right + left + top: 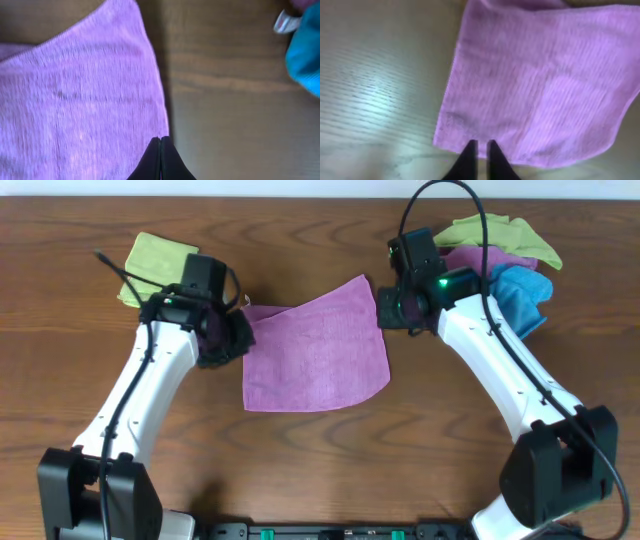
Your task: Fold the cloth
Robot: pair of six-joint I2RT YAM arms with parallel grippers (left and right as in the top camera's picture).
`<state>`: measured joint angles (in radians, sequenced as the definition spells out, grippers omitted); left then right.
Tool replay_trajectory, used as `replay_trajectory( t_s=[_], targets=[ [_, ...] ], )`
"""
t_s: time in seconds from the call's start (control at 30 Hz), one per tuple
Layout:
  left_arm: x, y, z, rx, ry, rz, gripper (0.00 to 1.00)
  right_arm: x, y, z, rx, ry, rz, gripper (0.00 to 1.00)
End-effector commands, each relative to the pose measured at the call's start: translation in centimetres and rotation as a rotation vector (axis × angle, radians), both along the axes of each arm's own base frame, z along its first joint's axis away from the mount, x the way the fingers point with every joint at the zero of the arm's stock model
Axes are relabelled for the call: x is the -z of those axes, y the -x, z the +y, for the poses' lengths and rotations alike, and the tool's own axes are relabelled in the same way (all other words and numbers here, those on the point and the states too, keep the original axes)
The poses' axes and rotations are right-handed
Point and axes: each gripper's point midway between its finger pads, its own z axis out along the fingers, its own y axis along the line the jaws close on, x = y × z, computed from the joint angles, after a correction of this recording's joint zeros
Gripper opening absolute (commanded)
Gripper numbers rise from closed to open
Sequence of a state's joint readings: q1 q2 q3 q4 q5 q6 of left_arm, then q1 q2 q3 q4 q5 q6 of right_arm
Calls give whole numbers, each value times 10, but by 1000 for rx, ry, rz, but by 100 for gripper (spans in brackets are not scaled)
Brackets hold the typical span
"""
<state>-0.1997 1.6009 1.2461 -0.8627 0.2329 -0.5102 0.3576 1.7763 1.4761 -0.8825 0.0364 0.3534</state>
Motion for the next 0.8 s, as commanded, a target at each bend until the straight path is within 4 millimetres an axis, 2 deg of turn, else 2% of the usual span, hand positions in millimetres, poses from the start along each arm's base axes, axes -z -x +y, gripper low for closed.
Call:
replay_trajectory(
  t_s=[0.0,0.13,0.3,0.47,0.63,0.77],
  targets=[
    [-1,4,-11,39,-33,-12,6,12,8,7,-42,-4,34,2],
    [4,-2,-1,-42,-174,-55,6,40,12,15,-61,-20,51,1],
    [13,-19,-3,-52,-181,-112,6,70,13,25,-79,-75,43,2],
    [41,-25,-8,-50,-184,-62,6,88,21,37,-113,-103,40,2],
    [74,-20,-7,-53,-208,30,6,97,22,44,-133,-102,4,2],
    [97,-11,-13,-44,-186,110,6,106,25,41,-130,-93,-4,2]
  ],
)
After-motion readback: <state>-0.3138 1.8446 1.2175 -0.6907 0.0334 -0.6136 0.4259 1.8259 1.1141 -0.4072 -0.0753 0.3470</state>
